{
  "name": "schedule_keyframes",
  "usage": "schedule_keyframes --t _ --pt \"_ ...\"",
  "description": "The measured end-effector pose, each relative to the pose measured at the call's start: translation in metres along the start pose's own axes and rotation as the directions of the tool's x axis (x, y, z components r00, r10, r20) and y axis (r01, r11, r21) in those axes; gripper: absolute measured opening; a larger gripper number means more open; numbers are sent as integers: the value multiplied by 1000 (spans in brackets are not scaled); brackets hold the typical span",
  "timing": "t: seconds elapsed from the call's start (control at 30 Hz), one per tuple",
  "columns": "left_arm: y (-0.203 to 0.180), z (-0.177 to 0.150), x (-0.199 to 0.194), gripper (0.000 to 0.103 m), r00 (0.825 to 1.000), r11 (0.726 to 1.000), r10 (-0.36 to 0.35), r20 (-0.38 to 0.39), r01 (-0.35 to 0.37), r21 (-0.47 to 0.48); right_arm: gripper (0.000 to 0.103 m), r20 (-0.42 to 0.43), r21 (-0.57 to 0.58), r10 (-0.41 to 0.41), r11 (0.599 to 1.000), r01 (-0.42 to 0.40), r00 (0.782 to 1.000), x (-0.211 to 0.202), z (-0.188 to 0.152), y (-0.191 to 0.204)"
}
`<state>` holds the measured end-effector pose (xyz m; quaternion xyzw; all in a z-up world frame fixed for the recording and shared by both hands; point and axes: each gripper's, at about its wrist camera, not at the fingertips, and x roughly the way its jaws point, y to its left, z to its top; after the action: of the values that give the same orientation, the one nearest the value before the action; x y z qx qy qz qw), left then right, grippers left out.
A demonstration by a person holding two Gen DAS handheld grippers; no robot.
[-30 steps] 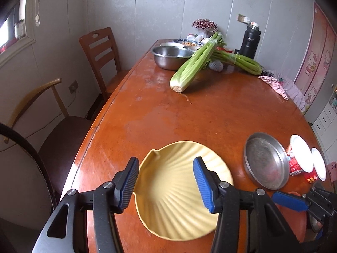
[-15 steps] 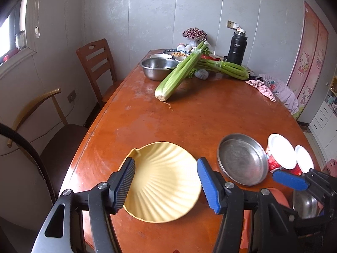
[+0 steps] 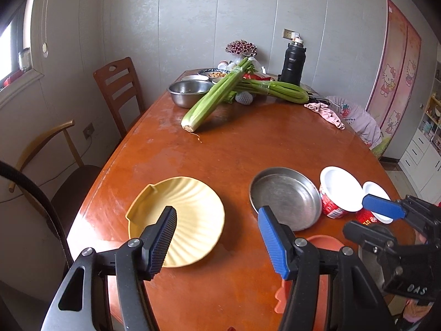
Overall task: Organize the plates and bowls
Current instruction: 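Lower the yellow shell plate onto the table and open the left tool, then move the left tool to the orange bear plate rim and grasp it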
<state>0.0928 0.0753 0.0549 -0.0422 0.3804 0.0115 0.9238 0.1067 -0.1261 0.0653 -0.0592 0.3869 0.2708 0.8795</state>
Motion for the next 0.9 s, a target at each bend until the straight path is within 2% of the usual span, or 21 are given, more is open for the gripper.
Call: schedule_keyframes --t 0.17,0.5,0.8,0.9 --pt "-11 -15 1 61 1000 999 -15 -23 14 -34 61 -32 -13 0 1000 -1 999 0 -9 -16" --pt "-28 -46 1 61 997 999 -24 -76 21 -42 61 -96 -60 29 998 -35 995 9 -25 -30" --pt "-41 -81 16 61 977 997 -60 -206 48 -63 61 -174 -78 45 995 -59 984 34 -40 -36" --pt "-46 -89 17 61 969 994 -100 -227 85 -73 61 -192 -76 42 995 -58 980 41 -42 -37"
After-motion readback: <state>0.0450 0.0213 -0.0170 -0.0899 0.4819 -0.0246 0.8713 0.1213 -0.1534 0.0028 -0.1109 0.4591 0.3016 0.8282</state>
